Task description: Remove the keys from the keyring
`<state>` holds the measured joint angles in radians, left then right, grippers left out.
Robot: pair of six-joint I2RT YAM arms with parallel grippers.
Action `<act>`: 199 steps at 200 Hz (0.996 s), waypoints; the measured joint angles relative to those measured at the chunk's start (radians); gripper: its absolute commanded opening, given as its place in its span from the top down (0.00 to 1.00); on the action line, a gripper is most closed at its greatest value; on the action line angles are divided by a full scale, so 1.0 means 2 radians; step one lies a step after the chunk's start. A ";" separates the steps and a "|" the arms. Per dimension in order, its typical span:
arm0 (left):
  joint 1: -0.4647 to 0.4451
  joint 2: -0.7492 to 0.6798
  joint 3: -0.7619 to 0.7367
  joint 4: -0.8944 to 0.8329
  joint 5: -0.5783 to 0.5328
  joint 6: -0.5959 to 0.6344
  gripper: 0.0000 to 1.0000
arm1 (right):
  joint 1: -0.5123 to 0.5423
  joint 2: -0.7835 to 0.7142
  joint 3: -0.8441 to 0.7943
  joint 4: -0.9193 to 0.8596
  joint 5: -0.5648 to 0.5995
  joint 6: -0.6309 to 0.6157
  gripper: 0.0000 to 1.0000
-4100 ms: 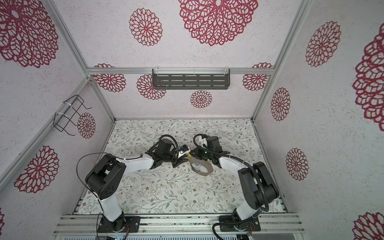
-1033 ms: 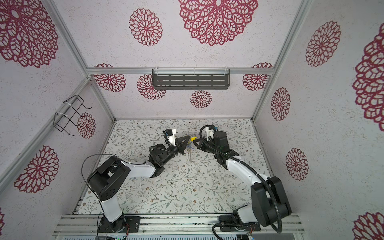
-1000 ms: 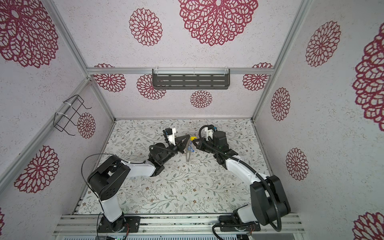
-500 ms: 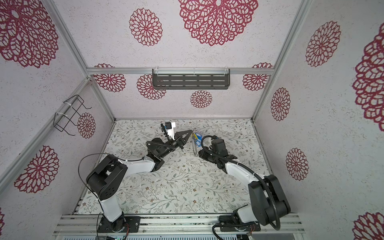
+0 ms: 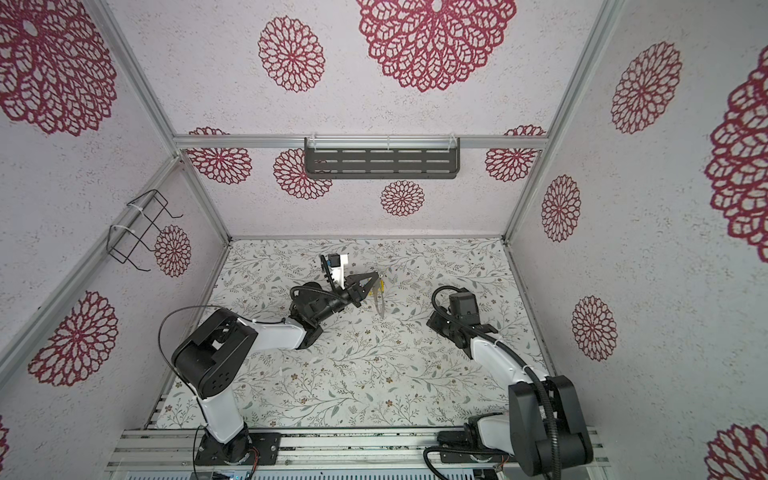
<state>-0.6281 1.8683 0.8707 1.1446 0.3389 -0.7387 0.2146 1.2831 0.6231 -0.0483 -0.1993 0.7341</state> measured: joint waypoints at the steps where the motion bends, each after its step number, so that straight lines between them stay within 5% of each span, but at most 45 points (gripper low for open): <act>1: 0.000 0.000 0.000 0.001 0.001 0.000 1.00 | 0.000 0.001 0.000 0.001 -0.002 0.000 1.00; 7: 0.000 0.005 0.000 0.003 0.006 -0.006 1.00 | 0.000 0.001 -0.003 0.006 -0.012 0.000 1.00; 18: 0.000 0.013 0.000 0.008 0.020 -0.015 1.00 | 0.000 0.001 -0.006 0.016 -0.029 0.000 0.86; 63: 0.004 0.029 0.037 0.010 0.102 -0.057 1.00 | -0.002 -0.007 0.013 0.044 -0.094 -0.001 0.83; 101: 0.007 0.032 0.048 0.030 0.143 -0.091 1.00 | -0.005 -0.025 0.034 0.084 -0.142 -0.001 0.64; 199: 0.023 0.036 0.059 0.019 0.167 -0.112 1.00 | 0.001 -0.016 0.066 0.278 -0.278 0.048 0.65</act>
<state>-0.5831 1.9396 0.9890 1.1824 0.6720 -0.9623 0.2157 1.2514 0.7551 0.5079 -0.7563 0.8307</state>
